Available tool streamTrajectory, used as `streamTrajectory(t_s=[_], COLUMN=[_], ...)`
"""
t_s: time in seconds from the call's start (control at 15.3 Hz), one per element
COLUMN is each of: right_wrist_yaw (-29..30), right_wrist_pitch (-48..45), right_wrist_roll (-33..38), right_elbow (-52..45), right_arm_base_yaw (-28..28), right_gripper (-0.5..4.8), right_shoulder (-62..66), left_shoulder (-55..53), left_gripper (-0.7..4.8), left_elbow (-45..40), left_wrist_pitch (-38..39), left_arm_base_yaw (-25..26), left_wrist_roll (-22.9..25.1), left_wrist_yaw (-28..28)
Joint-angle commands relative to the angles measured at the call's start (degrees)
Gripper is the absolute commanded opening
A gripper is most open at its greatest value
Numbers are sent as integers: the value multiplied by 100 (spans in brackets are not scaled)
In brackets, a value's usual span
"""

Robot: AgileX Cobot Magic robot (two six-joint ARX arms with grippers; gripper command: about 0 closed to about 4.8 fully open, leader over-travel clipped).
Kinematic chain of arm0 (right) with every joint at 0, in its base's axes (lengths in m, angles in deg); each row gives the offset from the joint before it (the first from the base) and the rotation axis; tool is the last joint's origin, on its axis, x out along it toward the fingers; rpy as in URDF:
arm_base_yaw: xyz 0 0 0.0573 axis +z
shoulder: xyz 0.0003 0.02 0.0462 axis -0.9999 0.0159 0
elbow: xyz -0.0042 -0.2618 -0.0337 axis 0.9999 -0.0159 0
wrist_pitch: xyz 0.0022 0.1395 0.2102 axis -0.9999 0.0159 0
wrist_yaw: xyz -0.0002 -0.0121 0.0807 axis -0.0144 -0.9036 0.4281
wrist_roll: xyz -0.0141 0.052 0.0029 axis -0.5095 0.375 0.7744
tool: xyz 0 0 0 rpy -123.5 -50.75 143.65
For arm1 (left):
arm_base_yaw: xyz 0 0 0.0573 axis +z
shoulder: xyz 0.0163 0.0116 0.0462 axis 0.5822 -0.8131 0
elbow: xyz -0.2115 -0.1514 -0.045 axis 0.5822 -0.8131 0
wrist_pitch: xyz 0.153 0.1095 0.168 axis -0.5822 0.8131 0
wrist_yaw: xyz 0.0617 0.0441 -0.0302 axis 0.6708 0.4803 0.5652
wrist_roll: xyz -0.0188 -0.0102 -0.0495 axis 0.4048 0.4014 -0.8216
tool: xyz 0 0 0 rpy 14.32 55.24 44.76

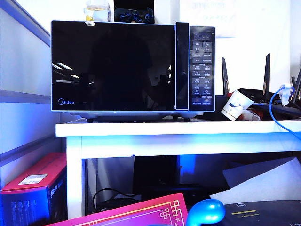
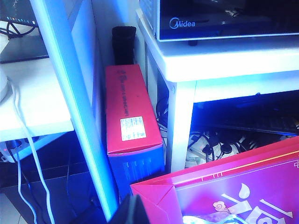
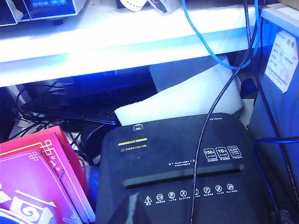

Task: Open the microwave door, place the box of snacks from the top of the microwave inside, then close the microwave door.

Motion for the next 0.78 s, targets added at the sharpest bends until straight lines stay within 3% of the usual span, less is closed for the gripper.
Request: streamTrajectory(t_s=[0.07, 0.26, 0.46, 0.59, 0.78], right_wrist_yaw=[-2, 184, 809, 824, 809], right_wrist_pitch=[-9, -229, -1338, -1161, -1141], right_wrist_roll=[-28, 2, 927, 1067, 787], right_elbow=[-35, -33, 157, 848, 2192], right_arm_base_yaw=[0, 4, 7, 7, 2], right_gripper=[-1, -1, -1, -1, -1], right_shoulder=[-9, -9, -9, -9, 341], left_shoulder=[20, 20, 20, -105, -1137], left_gripper=[-6, -6, -6, -6, -6], left_elbow=[-15, -4, 529, 1340, 2830], left_wrist_pitch=[55, -114, -466, -413, -367], left_arm_base_yaw=[2, 2, 4, 7, 7], left_wrist_roll=[-33, -107, -1309, -1386, -1283], left_wrist_yaw=[-13, -20, 120, 361, 627])
